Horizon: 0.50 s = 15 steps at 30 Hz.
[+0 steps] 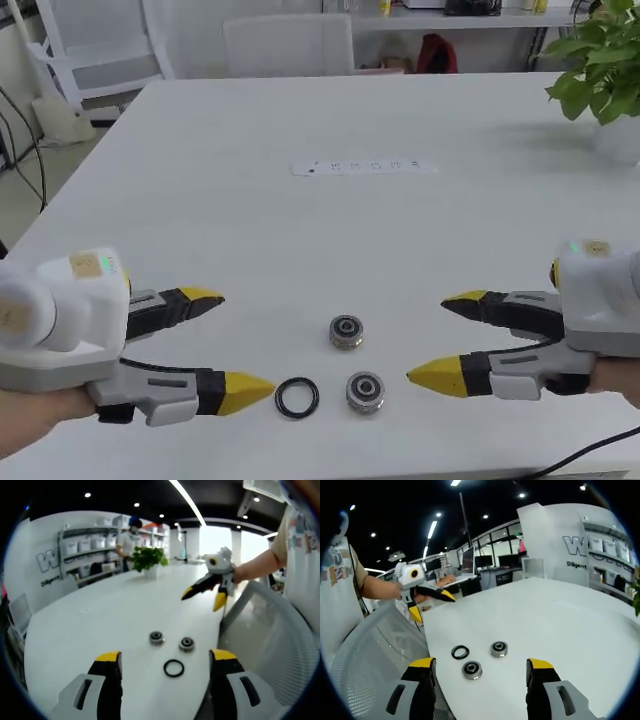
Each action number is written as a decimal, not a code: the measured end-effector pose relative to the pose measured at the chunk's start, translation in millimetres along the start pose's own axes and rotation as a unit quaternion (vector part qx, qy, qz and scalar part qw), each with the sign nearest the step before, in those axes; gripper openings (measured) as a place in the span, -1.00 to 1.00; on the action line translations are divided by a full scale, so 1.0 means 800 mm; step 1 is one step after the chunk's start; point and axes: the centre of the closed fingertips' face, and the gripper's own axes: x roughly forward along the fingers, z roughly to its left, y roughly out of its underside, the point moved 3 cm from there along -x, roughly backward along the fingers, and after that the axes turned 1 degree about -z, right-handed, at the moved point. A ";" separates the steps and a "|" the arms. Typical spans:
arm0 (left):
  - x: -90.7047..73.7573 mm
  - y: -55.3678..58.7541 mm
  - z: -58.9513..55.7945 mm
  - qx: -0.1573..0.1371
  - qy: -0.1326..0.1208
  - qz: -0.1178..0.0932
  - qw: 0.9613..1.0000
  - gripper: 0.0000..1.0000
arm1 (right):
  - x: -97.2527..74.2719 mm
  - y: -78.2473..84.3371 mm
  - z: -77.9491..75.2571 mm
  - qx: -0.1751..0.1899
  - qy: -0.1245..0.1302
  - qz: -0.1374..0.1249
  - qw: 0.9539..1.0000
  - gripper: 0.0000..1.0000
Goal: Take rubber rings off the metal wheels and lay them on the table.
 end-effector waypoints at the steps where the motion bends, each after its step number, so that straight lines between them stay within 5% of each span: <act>1: 0.000 0.001 -0.001 -0.001 0.000 0.001 1.000 0.44 | -0.001 0.003 0.000 0.000 0.002 0.002 1.000 0.46; 15: -0.006 0.012 -0.014 0.007 -0.008 0.014 1.000 0.53 | -0.007 0.024 0.008 -0.005 0.023 0.017 1.000 0.65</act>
